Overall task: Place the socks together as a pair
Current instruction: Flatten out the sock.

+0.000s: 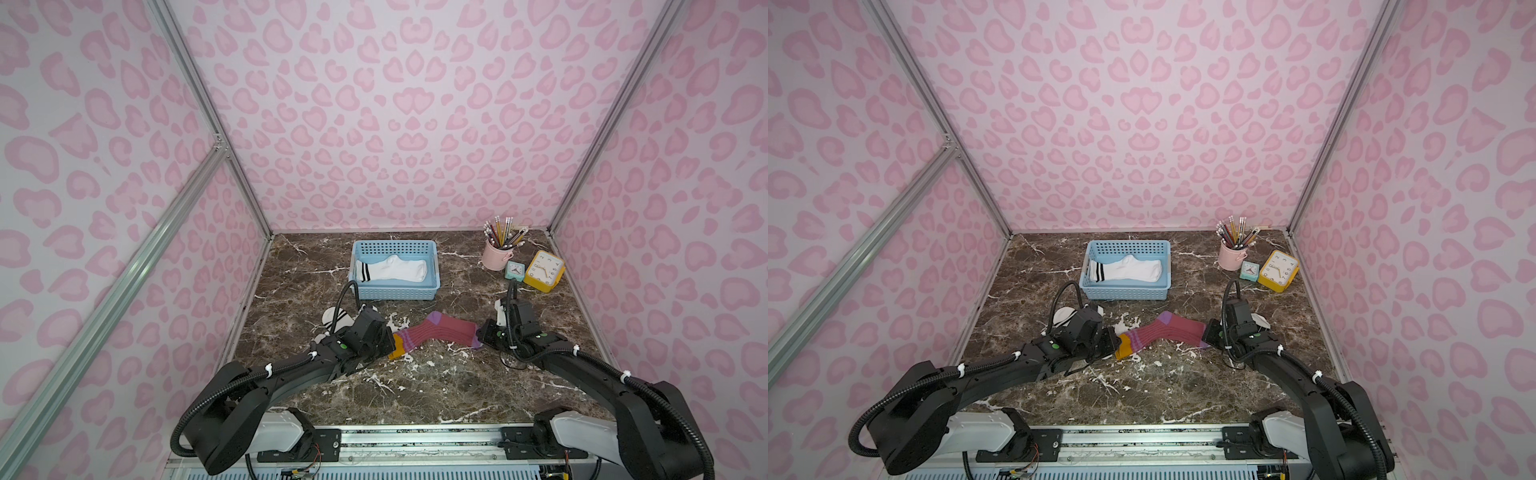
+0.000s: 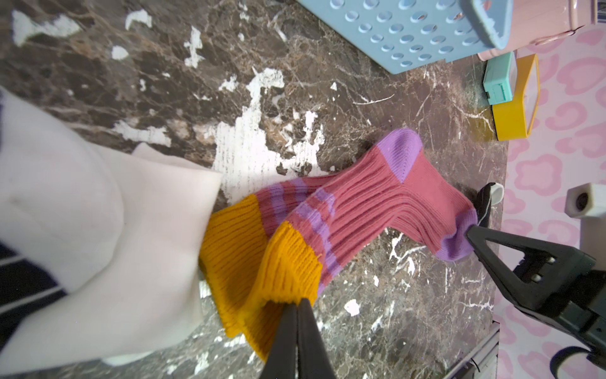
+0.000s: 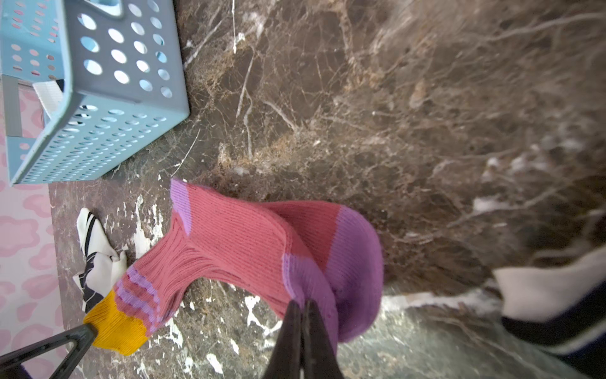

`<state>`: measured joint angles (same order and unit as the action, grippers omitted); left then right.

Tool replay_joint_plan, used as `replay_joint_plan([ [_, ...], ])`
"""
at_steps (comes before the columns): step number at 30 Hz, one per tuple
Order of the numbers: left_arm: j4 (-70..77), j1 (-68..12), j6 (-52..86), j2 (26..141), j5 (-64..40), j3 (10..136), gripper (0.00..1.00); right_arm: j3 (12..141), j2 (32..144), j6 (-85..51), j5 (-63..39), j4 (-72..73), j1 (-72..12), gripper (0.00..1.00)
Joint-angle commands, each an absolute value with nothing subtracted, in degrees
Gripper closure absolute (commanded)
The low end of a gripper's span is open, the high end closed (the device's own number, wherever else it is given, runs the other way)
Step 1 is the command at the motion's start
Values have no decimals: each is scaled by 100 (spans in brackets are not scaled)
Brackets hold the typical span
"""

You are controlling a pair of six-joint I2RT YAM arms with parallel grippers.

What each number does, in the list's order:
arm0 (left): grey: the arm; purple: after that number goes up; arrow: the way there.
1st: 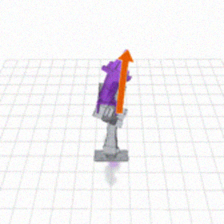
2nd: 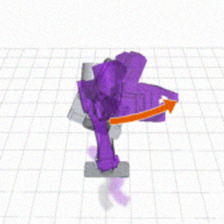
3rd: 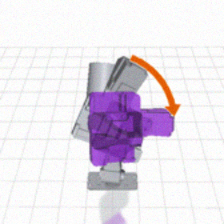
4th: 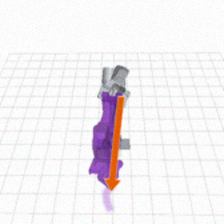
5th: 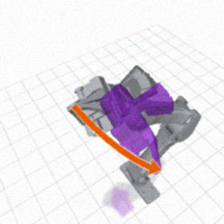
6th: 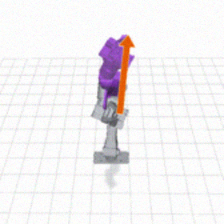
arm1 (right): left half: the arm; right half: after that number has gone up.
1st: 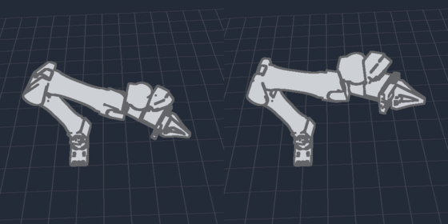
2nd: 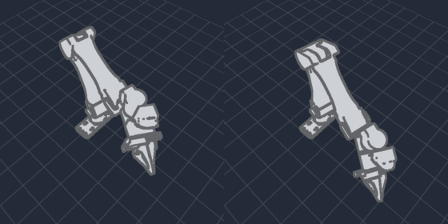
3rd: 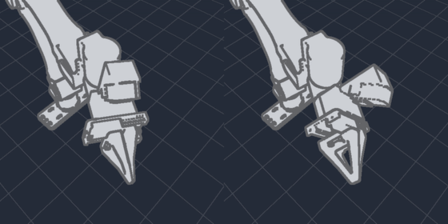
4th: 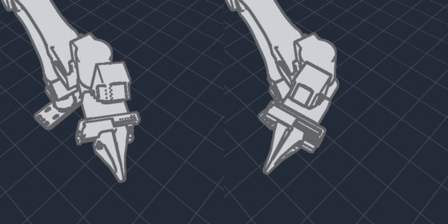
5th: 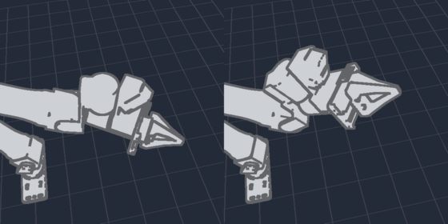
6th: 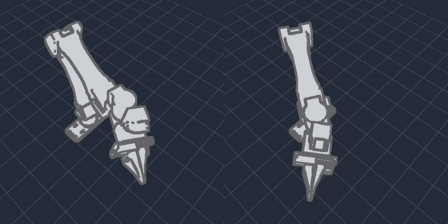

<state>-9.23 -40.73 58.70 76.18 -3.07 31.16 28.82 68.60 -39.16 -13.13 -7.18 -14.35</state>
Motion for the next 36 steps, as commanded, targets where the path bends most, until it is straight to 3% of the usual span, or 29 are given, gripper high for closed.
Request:
replay_joint_plan([
  [1, -958, -4078, 5854, 7467, -124, 3212, 97, 2876, 6778, -4034, -1173, -565, -1384, 98],
  [9, -996, -4087, 5855, 7654, 29, 3092, 92, 2925, 6972, -3993, -1138, -503, -1340, 86],
  [13, -967, -4087, 5789, 7747, 39, 3129, 75, 2990, 6990, -3910, -1031, -675, -1336, 76],
  [15, -935, -4086, 5818, 7677, 125, 3105, 66, 2973, 6929, -3813, -1007, -699, -1336, 66],
  [16, -946, -4081, 5818, 7631, 164, 3120, 56, 2962, 6911, -3788, -979, -737, -1336, 61],
  [19, -1051, -4086, 5793, 7585, 254, 3164, 46, 2947, 6929, -3727, -885, -852, -1336, 57],
  [36, -874, -4540, 6037, 8152, 213, 3145, 44, 2679, 7221, -3986, -1002, -424, -1345, 54],
])
